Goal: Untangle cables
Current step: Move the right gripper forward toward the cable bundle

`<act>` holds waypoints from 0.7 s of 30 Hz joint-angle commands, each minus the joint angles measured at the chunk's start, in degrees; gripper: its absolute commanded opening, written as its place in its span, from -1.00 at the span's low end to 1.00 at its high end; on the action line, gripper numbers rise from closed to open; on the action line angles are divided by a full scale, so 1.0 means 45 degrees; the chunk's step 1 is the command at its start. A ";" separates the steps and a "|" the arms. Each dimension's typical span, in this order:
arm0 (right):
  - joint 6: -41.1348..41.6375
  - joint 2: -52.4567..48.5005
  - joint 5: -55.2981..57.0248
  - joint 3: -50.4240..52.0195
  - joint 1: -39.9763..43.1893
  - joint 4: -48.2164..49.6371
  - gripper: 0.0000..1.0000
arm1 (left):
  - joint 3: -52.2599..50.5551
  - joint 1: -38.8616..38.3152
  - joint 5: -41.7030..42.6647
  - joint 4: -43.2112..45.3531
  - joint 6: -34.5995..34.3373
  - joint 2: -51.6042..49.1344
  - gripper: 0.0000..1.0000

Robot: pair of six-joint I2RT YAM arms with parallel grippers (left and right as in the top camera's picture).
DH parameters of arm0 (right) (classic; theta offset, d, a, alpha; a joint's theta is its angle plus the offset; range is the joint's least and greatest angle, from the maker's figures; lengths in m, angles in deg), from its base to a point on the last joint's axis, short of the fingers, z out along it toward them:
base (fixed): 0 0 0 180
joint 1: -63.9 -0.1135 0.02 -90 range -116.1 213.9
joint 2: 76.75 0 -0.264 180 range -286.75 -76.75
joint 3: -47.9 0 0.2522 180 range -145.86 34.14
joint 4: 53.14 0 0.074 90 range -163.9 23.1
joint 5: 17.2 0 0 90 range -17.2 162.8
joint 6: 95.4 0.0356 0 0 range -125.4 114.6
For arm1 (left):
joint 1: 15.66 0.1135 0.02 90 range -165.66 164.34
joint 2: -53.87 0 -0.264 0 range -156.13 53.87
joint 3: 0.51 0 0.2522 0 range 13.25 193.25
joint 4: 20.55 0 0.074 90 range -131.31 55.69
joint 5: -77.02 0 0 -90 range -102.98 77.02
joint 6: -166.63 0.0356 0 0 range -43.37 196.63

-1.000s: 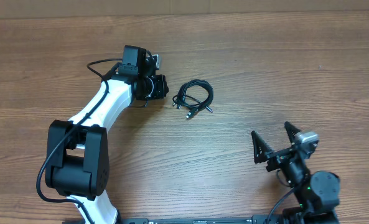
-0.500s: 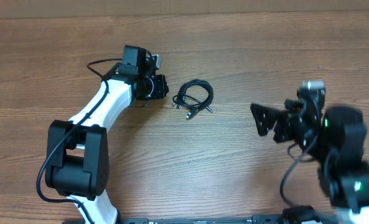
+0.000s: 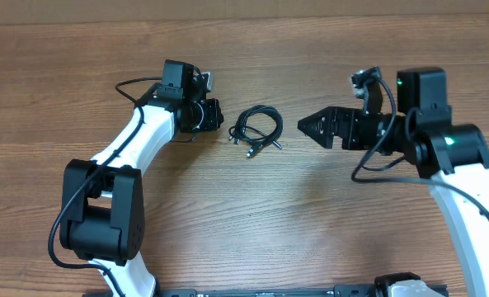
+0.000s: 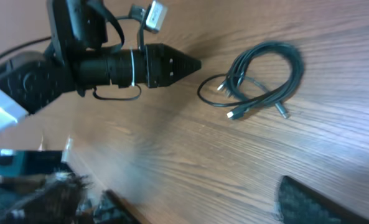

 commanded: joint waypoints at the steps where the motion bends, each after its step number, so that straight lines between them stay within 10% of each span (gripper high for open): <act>1: 0.0141 -0.0554 -0.0719 -0.0243 0.0034 0.0287 -0.05 | 0.0223 0.0005 -0.0423 0.0034 0.0384 -0.0005 -0.75; 3: 0.0141 -0.1010 -0.0578 -0.0243 0.0034 0.0627 -0.92 | 0.0223 0.0005 -0.0816 0.0015 0.0384 -0.0005 -0.77; 21: 0.4235 -0.5634 0.1715 -0.0233 -0.0466 0.4337 -0.51 | 0.0223 0.0005 -0.1579 0.0005 0.0384 -0.0005 -0.89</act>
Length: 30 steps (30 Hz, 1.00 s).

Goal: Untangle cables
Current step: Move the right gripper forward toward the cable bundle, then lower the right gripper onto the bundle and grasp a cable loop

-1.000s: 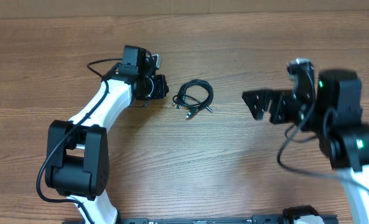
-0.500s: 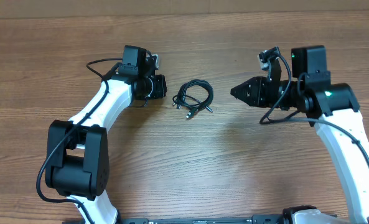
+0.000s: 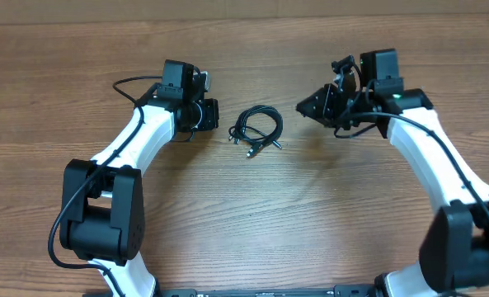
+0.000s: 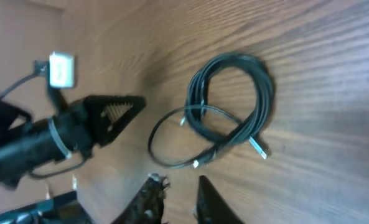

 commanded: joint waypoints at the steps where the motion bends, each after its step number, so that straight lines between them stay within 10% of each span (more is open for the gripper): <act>1: 0.1535 -0.0826 0.1807 -0.0233 -0.0466 0.0350 -0.44 | 0.0219 0.0005 -0.0646 0.0010 0.0194 -0.0005 -0.89; 19: 0.3162 -0.3322 0.6178 -0.0233 -0.3249 0.1520 -0.25 | 0.0219 0.0005 -0.0748 0.0058 0.0189 -0.0005 -0.85; 24: 0.3541 -0.3594 0.5387 -0.0233 -0.4061 0.1112 -0.83 | 0.0219 0.0005 -0.0753 0.0058 0.0194 -0.0005 -0.84; 30: 0.4158 -0.3599 0.4983 -0.0233 -0.5464 0.0510 -0.93 | 0.0219 0.0010 -0.1292 0.0010 0.0199 -0.0005 -0.85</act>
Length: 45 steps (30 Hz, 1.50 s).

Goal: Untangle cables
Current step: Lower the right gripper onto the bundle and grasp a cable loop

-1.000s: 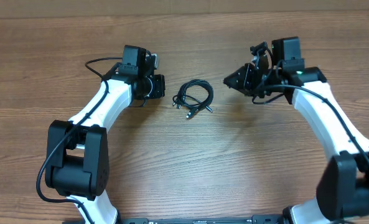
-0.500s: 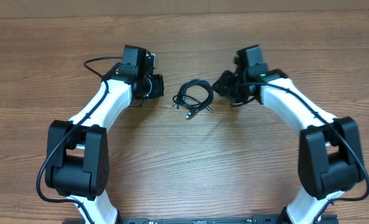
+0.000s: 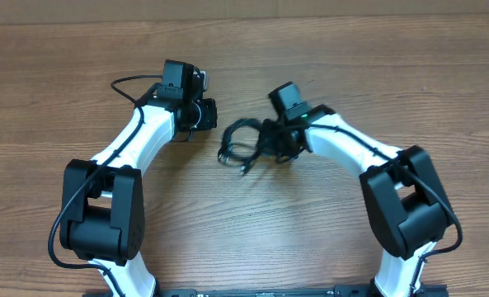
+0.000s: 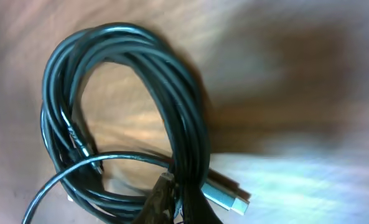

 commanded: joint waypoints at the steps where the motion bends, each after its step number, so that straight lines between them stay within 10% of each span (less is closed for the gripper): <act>1: 0.0724 -0.0155 -0.0287 -0.0189 -0.1103 -0.0194 -0.93 | 0.0219 0.0010 -0.0840 -0.0024 0.0189 -0.0005 -0.85; 13: 0.0452 -0.0092 -0.0257 -0.0403 -0.1676 -0.0583 -0.78 | 0.0393 0.0442 -0.1729 -0.0787 0.0622 0.0000 -0.68; 21: -0.1846 0.0073 -0.2157 -0.2414 0.0092 -0.3667 -0.34 | 0.0675 0.1501 0.2438 -0.1205 0.1627 -0.0015 -0.71; 32: 0.0121 0.0053 -0.1413 -0.1219 -0.1035 -0.4546 0.39 | 0.0670 0.1540 0.1812 -0.1345 0.1613 -0.0019 -0.74; 43: 0.2613 0.0034 0.0967 -0.0131 -0.2754 -0.1899 0.15 | 0.0670 0.1540 0.1787 -0.1370 0.1613 -0.0019 -0.72; 45: 0.2613 0.0034 0.1302 -0.0063 -0.2812 -0.1846 -0.15 | 0.0670 0.1540 0.1787 -0.1394 0.1613 -0.0019 -0.72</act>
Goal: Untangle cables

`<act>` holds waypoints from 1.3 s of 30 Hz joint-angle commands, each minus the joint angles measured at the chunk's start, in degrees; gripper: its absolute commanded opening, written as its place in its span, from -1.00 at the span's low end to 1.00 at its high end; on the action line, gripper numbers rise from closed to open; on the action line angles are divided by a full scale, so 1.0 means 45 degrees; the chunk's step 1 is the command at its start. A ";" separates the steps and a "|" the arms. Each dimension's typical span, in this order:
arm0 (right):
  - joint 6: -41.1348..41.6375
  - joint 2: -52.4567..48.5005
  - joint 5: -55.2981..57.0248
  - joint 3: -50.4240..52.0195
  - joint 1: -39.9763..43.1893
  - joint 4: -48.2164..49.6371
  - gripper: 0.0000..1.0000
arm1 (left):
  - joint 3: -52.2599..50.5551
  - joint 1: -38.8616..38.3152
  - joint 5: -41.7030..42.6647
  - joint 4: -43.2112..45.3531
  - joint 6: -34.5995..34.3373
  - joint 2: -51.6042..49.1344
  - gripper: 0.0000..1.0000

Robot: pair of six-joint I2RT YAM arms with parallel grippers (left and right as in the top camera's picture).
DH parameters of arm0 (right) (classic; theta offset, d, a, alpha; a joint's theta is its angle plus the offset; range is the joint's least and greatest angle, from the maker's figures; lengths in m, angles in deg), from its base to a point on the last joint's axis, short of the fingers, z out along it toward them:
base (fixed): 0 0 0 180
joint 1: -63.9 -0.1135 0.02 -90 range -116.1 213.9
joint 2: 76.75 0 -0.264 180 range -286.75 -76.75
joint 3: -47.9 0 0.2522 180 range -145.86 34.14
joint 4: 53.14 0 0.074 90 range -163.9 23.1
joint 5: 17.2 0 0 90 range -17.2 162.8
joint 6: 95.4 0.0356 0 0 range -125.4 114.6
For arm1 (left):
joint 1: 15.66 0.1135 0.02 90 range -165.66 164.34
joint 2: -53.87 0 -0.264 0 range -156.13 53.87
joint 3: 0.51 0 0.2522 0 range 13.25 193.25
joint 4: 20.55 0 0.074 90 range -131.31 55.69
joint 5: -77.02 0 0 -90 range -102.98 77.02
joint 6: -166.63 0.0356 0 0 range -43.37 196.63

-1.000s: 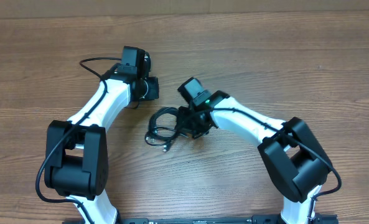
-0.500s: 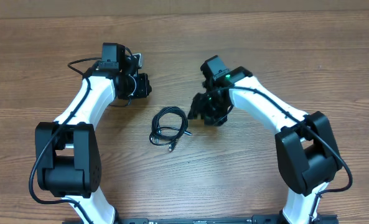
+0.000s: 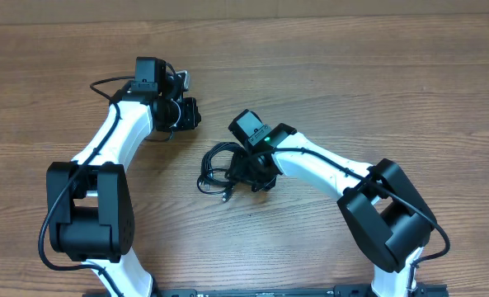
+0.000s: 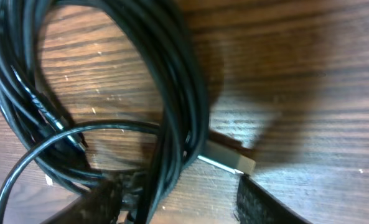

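Note:
A coil of thin black cables (image 3: 214,167) lies on the wooden table (image 3: 326,247), with loose ends trailing to its front. In the right wrist view the coil (image 4: 172,81) fills the frame and a silver plug (image 4: 229,160) sticks out to its right. My right gripper (image 3: 248,172) (image 4: 184,208) is down at the coil's right side, open, its fingers (image 4: 265,205) on either side of the coil's strands. My left gripper (image 3: 186,113) hovers behind and left of the coil, apart from it, its fingers together and holding nothing.
The right arm's white links (image 3: 326,169) reach across the table's middle from the front right. The left arm (image 3: 112,148) runs along the left side. A thin black lead (image 3: 104,82) loops off the left wrist.
The coil now lies further to the front left, with my right gripper alongside it. The right fingers, close together before, now stand apart around the strands. The left gripper has drawn back to the left.
At first both grippers hung apart on either side of the coil. My right gripper then stood nearer, behind the coil's right side. Then it was down at the coil, which had shifted left. Now the coil lies further front left, between the open right fingers.

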 commanded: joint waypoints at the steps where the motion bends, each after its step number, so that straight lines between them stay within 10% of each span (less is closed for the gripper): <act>1: 0.0588 0.0039 0.1161 0.0282 -0.0073 0.0063 -0.41 | 0.0287 -0.0039 0.0102 -0.0049 0.0233 -0.0019 -0.72; 8: -0.0602 0.0039 0.2953 0.0325 0.0117 -0.0253 -0.92 | 0.0287 -0.0228 0.0102 -0.0117 0.0175 -0.0019 -0.72; 21: -0.3614 0.0058 0.3016 0.0272 0.0350 0.1797 -0.67 | 0.0287 -0.1297 -0.0146 -0.0554 -0.0801 -0.0019 -0.74; 31: -0.4896 0.0228 -0.0763 -0.1559 0.1739 -0.0622 0.13 | 0.0287 -0.1316 -0.0393 -0.1098 -0.1583 -0.0019 -0.82; 39: -0.4624 0.0126 -0.1311 -0.1496 0.1943 -0.1462 0.15 | 0.0058 -0.1399 -0.0714 -0.2618 -0.2448 -0.0019 -0.71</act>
